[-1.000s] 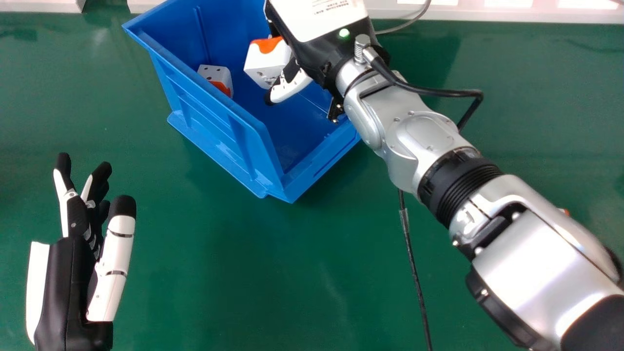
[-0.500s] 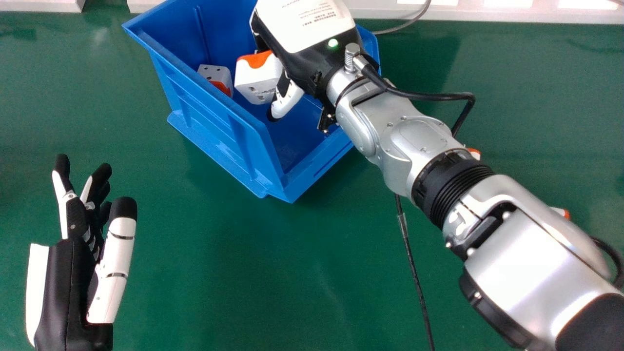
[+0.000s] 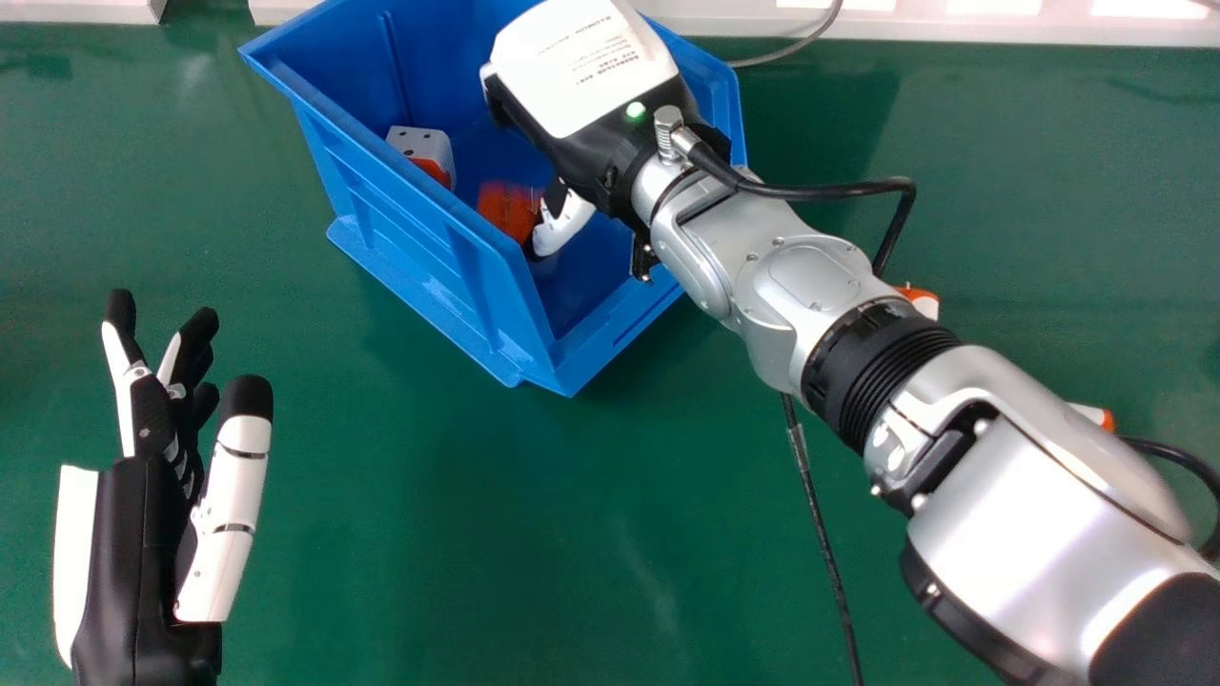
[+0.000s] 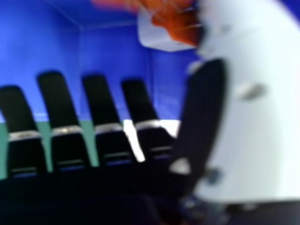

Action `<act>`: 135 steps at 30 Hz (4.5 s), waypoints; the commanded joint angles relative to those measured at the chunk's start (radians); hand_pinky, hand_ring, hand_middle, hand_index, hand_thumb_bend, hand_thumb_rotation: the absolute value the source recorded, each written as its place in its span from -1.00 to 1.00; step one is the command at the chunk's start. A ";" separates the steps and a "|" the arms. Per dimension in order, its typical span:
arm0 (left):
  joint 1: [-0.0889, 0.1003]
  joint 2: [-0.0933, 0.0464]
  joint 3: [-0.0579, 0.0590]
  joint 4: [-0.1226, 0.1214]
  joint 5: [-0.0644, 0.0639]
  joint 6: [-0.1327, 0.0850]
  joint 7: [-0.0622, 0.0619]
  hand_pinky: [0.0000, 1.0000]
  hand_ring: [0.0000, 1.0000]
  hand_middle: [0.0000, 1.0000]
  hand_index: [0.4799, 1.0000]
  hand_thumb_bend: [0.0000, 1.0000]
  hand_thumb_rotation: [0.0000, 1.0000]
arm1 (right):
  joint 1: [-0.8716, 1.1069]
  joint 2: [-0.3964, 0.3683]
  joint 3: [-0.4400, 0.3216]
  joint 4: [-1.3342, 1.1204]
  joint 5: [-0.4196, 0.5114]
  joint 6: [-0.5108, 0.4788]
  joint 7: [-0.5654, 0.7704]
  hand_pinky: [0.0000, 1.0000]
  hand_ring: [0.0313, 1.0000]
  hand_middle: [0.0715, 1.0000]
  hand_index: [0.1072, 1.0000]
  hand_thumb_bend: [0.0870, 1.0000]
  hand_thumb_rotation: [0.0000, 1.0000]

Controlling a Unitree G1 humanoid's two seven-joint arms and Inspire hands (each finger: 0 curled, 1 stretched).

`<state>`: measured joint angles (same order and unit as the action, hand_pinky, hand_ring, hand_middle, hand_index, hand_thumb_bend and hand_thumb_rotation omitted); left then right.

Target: Pick all objects and put in blue box

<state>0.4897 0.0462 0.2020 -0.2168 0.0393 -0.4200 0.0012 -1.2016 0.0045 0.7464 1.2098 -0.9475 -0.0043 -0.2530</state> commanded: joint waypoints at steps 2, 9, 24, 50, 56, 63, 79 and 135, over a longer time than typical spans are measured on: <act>-0.001 0.001 -0.001 -0.023 0.004 -0.001 0.006 0.90 0.92 0.90 0.82 -0.06 0.68 | -0.037 -0.013 0.008 -0.023 -0.005 -0.001 0.012 0.63 0.95 1.00 0.89 0.39 -0.13; -0.011 0.005 0.002 -0.024 0.004 0.008 0.008 0.92 0.93 0.91 0.82 -0.14 0.64 | -0.026 -0.022 0.001 -0.033 0.010 -0.010 -0.007 0.60 0.91 1.00 0.84 0.38 -0.10; -0.045 0.029 0.013 0.018 -0.004 -0.011 -0.002 0.95 0.94 0.91 0.82 -0.01 0.70 | 0.125 -0.150 -0.078 -0.300 0.031 -0.017 -0.158 0.42 0.75 0.85 0.72 0.22 -0.64; -0.077 0.029 0.015 0.040 -0.060 0.007 -0.043 0.97 0.94 0.91 0.84 -0.25 0.54 | 1.135 -0.358 -0.397 -1.431 0.000 0.071 -0.176 0.54 0.79 0.85 0.79 -0.16 -0.28; -0.070 0.030 0.015 0.042 -0.068 -0.006 -0.050 0.99 0.94 0.91 0.84 -0.21 0.60 | 1.195 -0.353 -0.444 -1.427 -0.014 0.088 -0.177 0.41 0.70 0.78 0.71 -0.03 -0.44; -0.063 0.027 0.018 0.044 -0.056 -0.015 -0.040 0.93 0.93 0.90 0.82 -0.25 0.62 | 1.176 -0.361 -0.481 -1.326 -0.010 0.118 -0.160 0.41 0.69 0.74 0.66 0.01 -0.48; -0.068 0.029 0.021 0.040 -0.059 -0.009 -0.038 0.91 0.92 0.90 0.79 -0.13 0.60 | 0.893 -0.424 -0.459 -0.867 0.017 0.140 -0.023 0.52 0.71 0.76 0.68 0.02 -0.41; -0.045 0.048 0.031 -0.011 -0.085 0.009 -0.062 0.94 0.94 0.93 0.84 -0.10 0.61 | 0.429 -0.382 -0.301 -0.214 0.243 0.045 0.094 -0.34 -0.19 -0.09 -0.15 -0.11 -0.69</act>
<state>0.4449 0.0874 0.2244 -0.2075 -0.0400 -0.4020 -0.0609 -0.7666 -0.3708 0.4625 1.0020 -0.7140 0.0464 -0.1401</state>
